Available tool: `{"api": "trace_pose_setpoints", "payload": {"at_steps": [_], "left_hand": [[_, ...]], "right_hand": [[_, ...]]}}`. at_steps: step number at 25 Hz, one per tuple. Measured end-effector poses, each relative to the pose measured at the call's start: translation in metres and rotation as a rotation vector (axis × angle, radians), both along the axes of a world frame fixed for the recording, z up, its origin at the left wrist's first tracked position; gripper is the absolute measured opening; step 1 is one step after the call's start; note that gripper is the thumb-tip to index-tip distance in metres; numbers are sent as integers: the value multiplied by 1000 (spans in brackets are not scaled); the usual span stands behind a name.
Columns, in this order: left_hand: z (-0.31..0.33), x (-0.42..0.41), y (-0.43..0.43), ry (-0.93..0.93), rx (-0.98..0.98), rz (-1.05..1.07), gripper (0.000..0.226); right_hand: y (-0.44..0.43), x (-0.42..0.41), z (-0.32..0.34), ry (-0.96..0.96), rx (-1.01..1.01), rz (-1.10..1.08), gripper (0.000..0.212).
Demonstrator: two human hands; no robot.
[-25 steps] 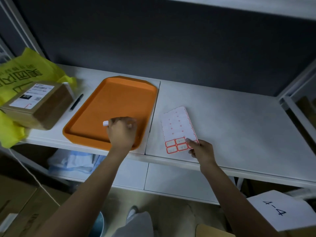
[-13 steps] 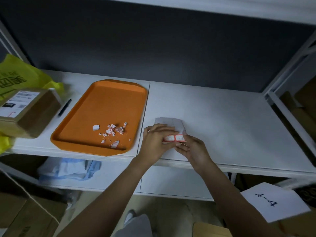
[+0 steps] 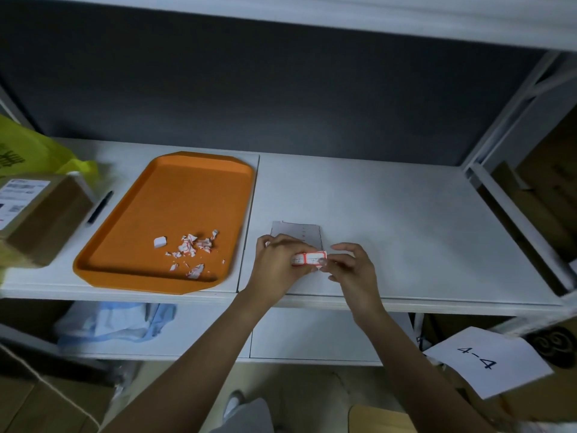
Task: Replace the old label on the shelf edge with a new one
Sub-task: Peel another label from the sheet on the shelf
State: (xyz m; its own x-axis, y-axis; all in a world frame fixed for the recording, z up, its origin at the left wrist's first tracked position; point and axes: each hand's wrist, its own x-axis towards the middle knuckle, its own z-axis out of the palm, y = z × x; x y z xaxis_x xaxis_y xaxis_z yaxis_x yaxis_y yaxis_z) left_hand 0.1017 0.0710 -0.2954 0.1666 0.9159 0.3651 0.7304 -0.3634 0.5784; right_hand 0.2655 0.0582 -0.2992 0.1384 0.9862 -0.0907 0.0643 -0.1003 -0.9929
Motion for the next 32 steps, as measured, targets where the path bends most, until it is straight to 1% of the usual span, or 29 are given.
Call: {"api": "trace_pose_setpoints", "payload": {"at_steps": [2, 5, 8, 10, 13, 16, 22, 26, 29, 32], "left_hand": [[-3, 1, 0, -15, -18, -10, 29], [-8, 0, 0, -94, -97, -56, 46], [-13, -2, 1, -35, -104, -50, 40], [-16, -2, 0, 20, -95, -37, 34], [-18, 0, -2, 53, -69, -30, 30], [-18, 2, -2, 76, -45, -40, 32], [-23, 3, -3, 148, 12, -72, 31], [-30, 3, -5, 155, 9, -88, 32], [-34, 5, -6, 197, -21, -108, 30], [-43, 7, -11, 258, -47, -106, 35]], "right_hand": [[1, 1, -3, -81, 67, 34, 23], [1, 3, -6, -169, 93, 57, 22], [1, 4, -9, -306, 122, 71, 18], [1, 3, -9, -352, 140, 69, 17], [0, 3, -10, -404, 181, 75, 15], [-1, 3, -11, -441, 234, 92, 14], [-4, 4, -18, -590, 335, 54, 13], [-6, 6, -22, -643, 339, 103, 8], [-8, 6, -25, -764, 358, 126, 5], [-12, 6, -31, -852, 303, 133, 5]]}}
